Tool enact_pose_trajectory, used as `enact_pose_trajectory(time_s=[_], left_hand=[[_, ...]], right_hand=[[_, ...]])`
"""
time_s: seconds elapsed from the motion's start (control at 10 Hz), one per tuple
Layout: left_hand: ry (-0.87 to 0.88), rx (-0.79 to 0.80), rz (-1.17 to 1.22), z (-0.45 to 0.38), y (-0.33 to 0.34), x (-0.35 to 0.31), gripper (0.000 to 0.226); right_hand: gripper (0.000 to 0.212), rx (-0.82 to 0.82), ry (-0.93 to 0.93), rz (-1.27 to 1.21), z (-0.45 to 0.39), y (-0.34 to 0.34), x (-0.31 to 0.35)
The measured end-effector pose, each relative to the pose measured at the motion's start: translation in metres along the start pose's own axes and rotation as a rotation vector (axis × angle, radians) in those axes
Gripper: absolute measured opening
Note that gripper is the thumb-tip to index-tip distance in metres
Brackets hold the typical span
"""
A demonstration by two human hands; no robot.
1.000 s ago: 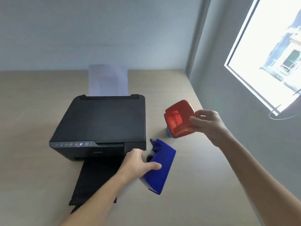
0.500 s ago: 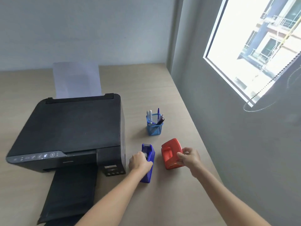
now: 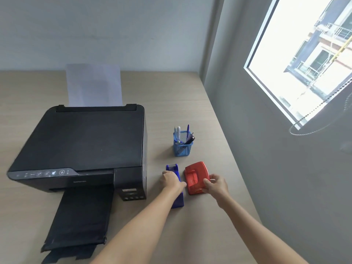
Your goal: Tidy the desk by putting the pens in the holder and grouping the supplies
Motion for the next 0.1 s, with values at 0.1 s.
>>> enact_pose_trajectory(time_s=[0.1], left_hand=[[0.040, -0.003, 0.030, 0.0060, -0.0026, -0.0014, 0.084]], right_hand=[[0.043, -0.047, -0.056, 0.160, 0.0159, -0.0089, 0.0160]])
Point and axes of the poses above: each hand's wrist, its own z-axis away from the middle knuckle, its own y-axis out of the palm, x = y × z, the point moved 1 cm from there along -z, towards the middle knuckle, and after that the axes turned 1 degree about z, right-handed, at the moved point
